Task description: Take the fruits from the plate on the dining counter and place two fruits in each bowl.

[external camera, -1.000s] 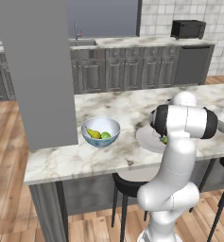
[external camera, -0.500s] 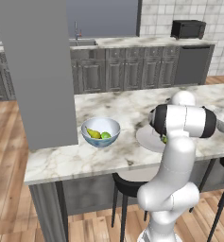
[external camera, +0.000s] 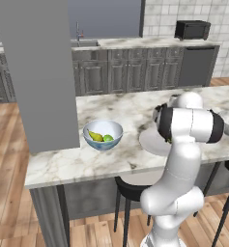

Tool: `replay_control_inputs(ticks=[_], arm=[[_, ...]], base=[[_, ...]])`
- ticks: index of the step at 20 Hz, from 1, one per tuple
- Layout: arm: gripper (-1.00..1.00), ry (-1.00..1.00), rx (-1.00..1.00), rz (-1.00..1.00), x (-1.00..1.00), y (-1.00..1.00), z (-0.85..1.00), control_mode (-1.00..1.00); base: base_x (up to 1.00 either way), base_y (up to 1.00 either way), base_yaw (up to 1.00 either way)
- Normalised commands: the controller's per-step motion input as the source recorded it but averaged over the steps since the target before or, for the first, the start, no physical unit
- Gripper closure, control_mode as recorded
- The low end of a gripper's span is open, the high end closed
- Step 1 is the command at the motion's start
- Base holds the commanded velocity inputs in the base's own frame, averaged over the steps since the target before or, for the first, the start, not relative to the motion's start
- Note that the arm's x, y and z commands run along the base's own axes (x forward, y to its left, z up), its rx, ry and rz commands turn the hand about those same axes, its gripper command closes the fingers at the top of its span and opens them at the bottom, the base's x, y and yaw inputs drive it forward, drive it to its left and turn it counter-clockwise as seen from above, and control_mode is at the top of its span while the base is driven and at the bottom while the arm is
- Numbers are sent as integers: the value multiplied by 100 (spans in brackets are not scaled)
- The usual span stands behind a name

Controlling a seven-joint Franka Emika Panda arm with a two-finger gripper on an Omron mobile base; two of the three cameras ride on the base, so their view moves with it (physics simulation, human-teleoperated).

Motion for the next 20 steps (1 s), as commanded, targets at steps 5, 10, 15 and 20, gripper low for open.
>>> replay_control_inputs(ticks=[5, 10, 15, 20], arm=[[100, -4, 0, 0, -34, 0, 55, -100], [100, 0, 0, 0, -24, 2, 49, -100], [100, 0, 0, 0, -26, 2, 34, -100], [100, 3, 0, 1, -4, 1, 6, -100]], base=[[0, 0, 0], [0, 0, 0], [0, 0, 0], [0, 0, 0]])
